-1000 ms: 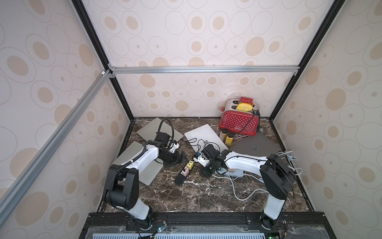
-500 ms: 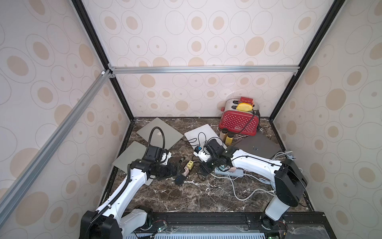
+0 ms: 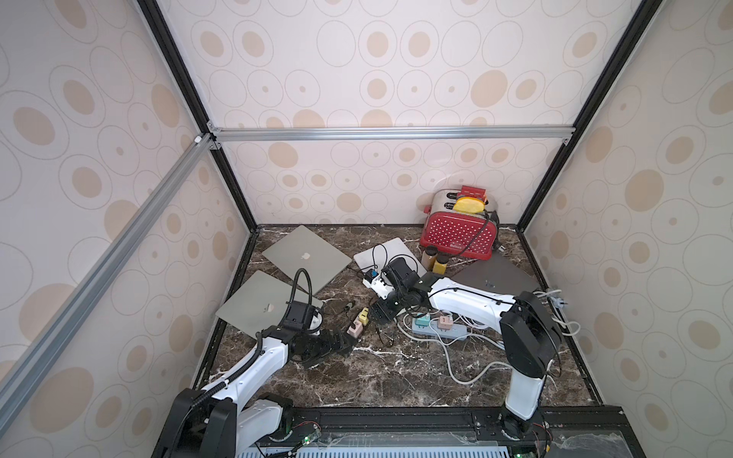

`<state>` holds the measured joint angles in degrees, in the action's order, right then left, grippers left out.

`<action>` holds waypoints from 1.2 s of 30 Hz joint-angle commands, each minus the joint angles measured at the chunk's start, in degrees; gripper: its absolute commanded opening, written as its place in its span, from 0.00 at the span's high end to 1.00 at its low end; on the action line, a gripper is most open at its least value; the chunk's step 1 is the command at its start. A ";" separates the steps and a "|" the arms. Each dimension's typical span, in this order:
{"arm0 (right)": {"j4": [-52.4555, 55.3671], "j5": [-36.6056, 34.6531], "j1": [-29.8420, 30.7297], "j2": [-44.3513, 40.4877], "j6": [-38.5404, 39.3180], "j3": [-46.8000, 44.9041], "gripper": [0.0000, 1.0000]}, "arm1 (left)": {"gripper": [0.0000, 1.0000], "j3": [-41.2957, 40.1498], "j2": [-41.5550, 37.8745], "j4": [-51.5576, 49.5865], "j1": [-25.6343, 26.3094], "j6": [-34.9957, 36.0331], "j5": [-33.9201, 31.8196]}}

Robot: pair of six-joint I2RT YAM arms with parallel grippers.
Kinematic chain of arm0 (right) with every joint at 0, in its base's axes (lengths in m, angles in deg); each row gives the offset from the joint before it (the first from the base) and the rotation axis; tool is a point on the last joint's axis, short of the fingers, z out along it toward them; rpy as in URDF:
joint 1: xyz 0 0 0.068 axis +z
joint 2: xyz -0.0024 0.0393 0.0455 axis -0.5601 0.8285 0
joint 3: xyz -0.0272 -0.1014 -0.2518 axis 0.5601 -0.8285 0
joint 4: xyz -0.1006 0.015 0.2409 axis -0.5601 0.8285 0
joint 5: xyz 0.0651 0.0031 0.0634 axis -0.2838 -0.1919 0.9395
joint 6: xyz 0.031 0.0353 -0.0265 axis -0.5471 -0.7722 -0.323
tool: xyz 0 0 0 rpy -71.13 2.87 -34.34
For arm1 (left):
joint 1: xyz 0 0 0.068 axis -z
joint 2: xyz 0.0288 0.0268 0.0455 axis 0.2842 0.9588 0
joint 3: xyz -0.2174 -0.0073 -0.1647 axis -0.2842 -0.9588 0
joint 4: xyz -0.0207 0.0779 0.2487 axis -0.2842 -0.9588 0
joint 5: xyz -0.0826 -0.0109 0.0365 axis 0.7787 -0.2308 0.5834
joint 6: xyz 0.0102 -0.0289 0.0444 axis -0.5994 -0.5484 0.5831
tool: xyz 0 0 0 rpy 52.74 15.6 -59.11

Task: Unplug the laptop charger
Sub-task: Remove the plug from the socket.

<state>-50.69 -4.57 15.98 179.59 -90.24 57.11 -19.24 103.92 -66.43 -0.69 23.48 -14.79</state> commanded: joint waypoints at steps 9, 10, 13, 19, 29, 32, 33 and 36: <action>-6.40 4.25 -0.56 4.60 4.20 1.17 0.18 | 0.01 1.98 4.78 2.89 0.84 0.50 -3.71; -6.83 4.65 -0.51 4.83 4.35 1.07 0.18 | 0.01 2.21 4.83 2.47 0.88 0.74 -4.12; -7.29 5.20 -0.53 5.65 4.91 1.19 0.19 | 0.01 3.23 5.08 0.08 0.85 2.27 -6.24; -9.51 7.97 -0.47 4.29 4.06 -0.30 0.21 | 0.08 3.70 3.50 -2.26 0.80 2.47 -9.21; -8.95 6.98 0.23 4.95 2.70 0.33 0.22 | 0.09 8.04 0.87 -8.23 0.84 3.72 -14.49; -8.28 6.73 0.23 5.32 2.95 0.74 0.25 | 0.10 9.26 2.96 -7.83 0.81 4.19 -14.71; -8.12 6.70 0.23 5.32 3.10 0.80 0.25 | 0.11 9.31 3.42 -7.35 0.83 4.16 -14.60; -8.22 6.99 0.30 5.15 3.19 0.82 0.28 | 0.13 9.57 4.80 -6.64 0.83 4.21 -14.58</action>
<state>-59.68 2.66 16.00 184.01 -87.07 57.44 -11.40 107.72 -72.02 -0.04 26.58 -27.97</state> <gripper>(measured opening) 0.724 0.874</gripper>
